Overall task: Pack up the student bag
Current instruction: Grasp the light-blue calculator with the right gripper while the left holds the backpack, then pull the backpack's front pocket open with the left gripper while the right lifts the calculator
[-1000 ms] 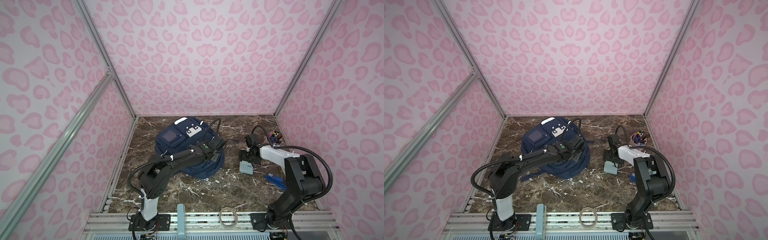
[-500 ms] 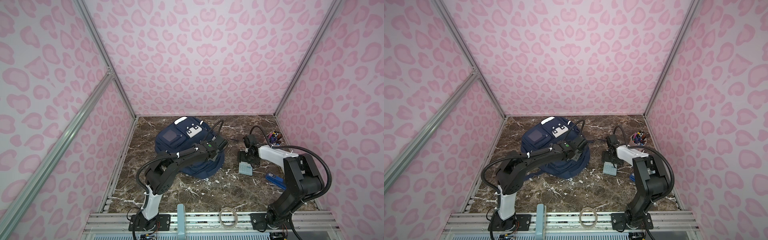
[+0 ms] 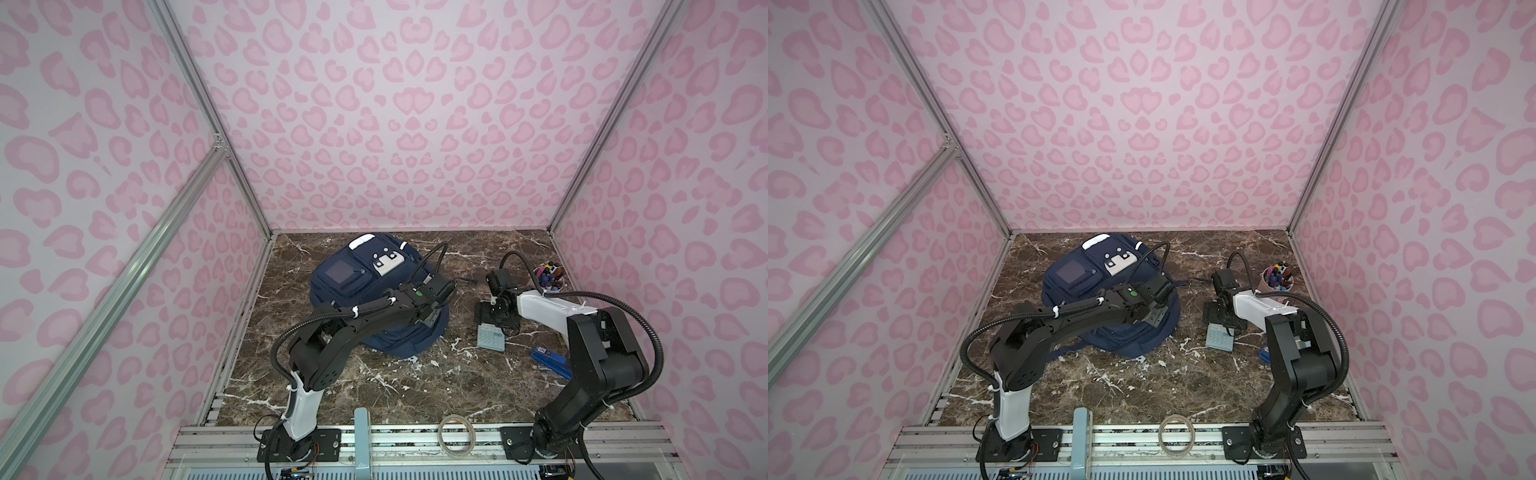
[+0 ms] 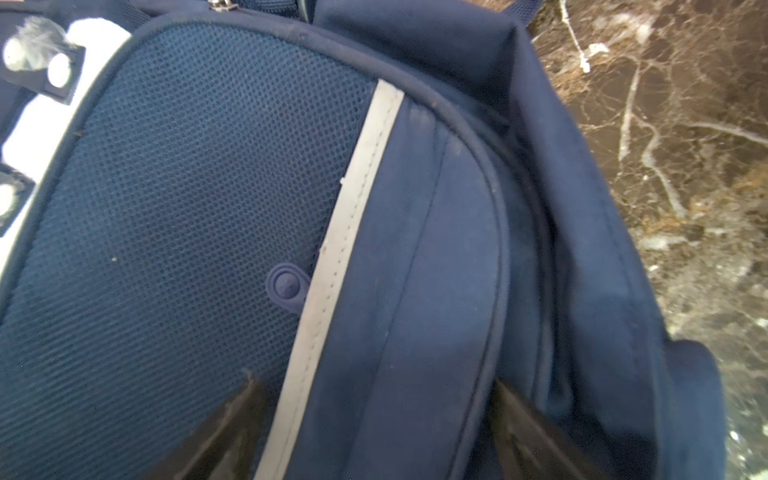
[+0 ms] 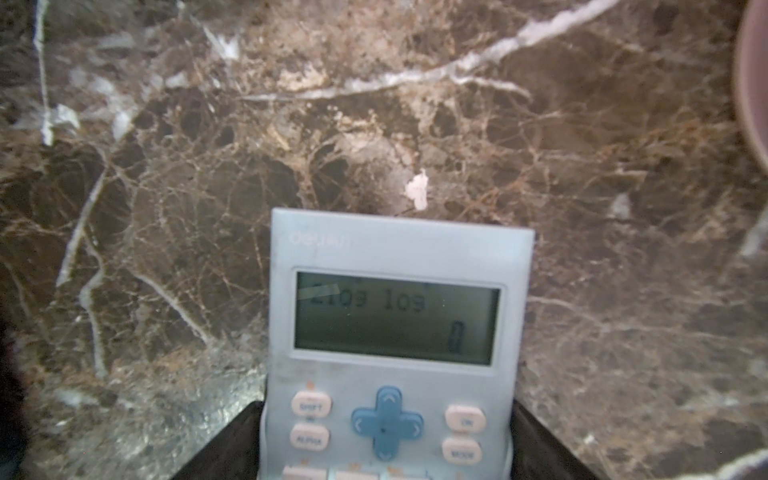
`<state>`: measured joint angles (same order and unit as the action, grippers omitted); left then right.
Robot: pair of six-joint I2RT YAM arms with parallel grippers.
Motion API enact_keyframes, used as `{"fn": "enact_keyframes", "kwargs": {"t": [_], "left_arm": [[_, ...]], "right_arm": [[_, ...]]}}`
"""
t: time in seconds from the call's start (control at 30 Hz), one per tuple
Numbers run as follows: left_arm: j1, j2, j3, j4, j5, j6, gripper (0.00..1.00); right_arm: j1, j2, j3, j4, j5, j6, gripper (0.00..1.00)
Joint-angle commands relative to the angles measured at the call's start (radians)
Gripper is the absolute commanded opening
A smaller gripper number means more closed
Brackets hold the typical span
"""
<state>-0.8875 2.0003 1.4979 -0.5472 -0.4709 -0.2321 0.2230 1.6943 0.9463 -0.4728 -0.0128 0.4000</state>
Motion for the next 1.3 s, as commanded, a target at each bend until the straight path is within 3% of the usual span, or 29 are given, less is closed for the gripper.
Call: {"fn": "enact_keyframes", "kwargs": {"t": [0.0,0.07,0.17,0.2,0.3,0.47,0.53,0.7,0.83,0.9,1.1,1.27], "left_arm": [[0.001,0.015,0.003,-0.003,-0.032,-0.007,0.82],[0.005,0.007,0.002,-0.001,-0.045,-0.012,0.59],[0.009,-0.023,0.007,-0.003,-0.018,-0.016,0.06],[0.010,-0.037,0.010,-0.004,-0.013,-0.020,0.03],[0.036,-0.101,0.008,-0.022,0.065,-0.054,0.03],[0.148,-0.267,-0.067,0.090,0.443,-0.163,0.03],[0.179,-0.296,-0.076,0.113,0.534,-0.192,0.03],[0.193,-0.314,-0.067,0.124,0.576,-0.214,0.03],[0.209,-0.319,-0.090,0.212,0.698,-0.271,0.03],[0.210,-0.315,-0.070,0.218,0.706,-0.287,0.03],[0.258,-0.325,-0.056,0.282,0.794,-0.373,0.03],[0.262,-0.375,-0.124,0.362,0.809,-0.431,0.03]], "right_arm": [[-0.001,0.007,-0.011,-0.046,-0.016,0.002,0.89],[-0.001,0.001,-0.014,-0.041,-0.024,0.005,0.86],[0.007,0.001,-0.017,-0.031,-0.040,0.007,0.83],[0.011,0.003,-0.016,-0.030,-0.037,0.007,0.82],[0.016,0.016,-0.003,-0.053,-0.006,0.003,0.78],[0.012,-0.046,-0.010,-0.053,-0.038,0.006,0.74],[0.014,-0.091,-0.004,-0.060,-0.053,0.013,0.71],[0.050,-0.197,0.033,-0.118,-0.049,0.032,0.70],[0.140,-0.240,0.101,-0.151,-0.059,0.059,0.70],[0.194,-0.235,0.136,-0.125,-0.108,0.083,0.69],[0.327,-0.080,0.314,-0.048,-0.203,0.157,0.70],[0.337,0.109,0.471,-0.050,-0.218,0.209,0.72]]}}
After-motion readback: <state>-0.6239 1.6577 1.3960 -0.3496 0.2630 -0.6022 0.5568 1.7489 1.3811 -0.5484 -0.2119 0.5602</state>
